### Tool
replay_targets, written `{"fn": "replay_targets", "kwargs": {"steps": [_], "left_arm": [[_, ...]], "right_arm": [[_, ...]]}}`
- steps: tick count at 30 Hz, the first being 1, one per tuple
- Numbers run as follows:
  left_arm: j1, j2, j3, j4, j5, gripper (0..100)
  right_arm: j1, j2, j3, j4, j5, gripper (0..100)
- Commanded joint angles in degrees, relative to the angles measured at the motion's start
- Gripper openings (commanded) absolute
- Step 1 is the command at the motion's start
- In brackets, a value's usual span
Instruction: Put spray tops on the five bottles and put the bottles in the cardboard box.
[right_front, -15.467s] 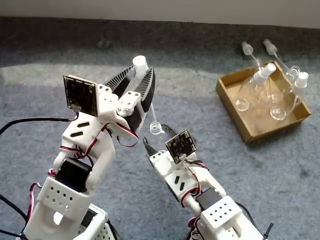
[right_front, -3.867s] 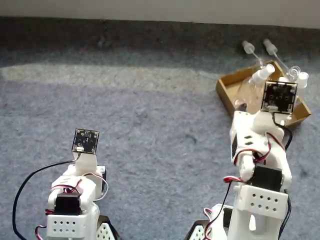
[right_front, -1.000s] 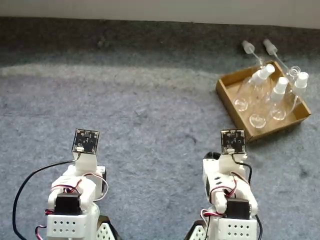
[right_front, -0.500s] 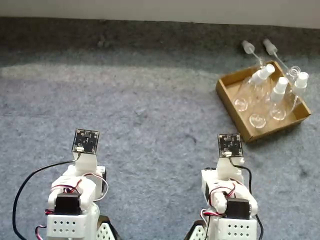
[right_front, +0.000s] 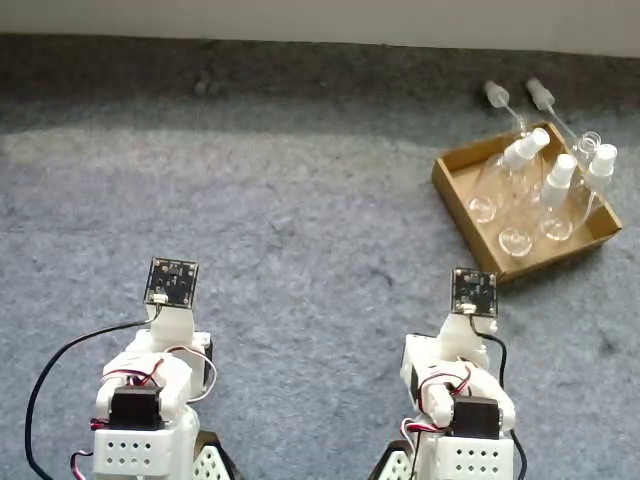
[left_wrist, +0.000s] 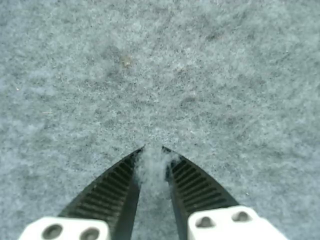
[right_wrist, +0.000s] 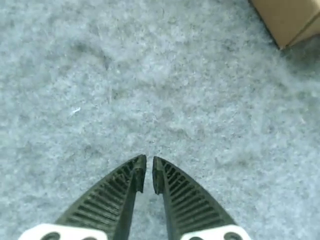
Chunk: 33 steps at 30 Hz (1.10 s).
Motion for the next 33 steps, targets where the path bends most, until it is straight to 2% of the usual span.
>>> {"fn": "replay_targets", "kwargs": {"steps": [1, 10, 14, 33], "left_arm": [[-0.5, -0.4, 1.2, 0.4, -0.1, 1], [-0.5, -0.4, 1.2, 0.2, 3.0, 1], [-0.3, -0.4, 1.2, 0.3, 1.1, 1], [-0.4, -0.4, 1.2, 0.3, 1.2, 1]], "right_arm": [[0.0, -0.7, 8.1, 0.4, -0.7, 0.5], [0.0, -0.7, 8.1, 0.4, -0.7, 0.5], [0.0, -0.7, 8.1, 0.4, -0.7, 0.5], [0.0, -0.7, 8.1, 0.4, -0.7, 0.5]]}}
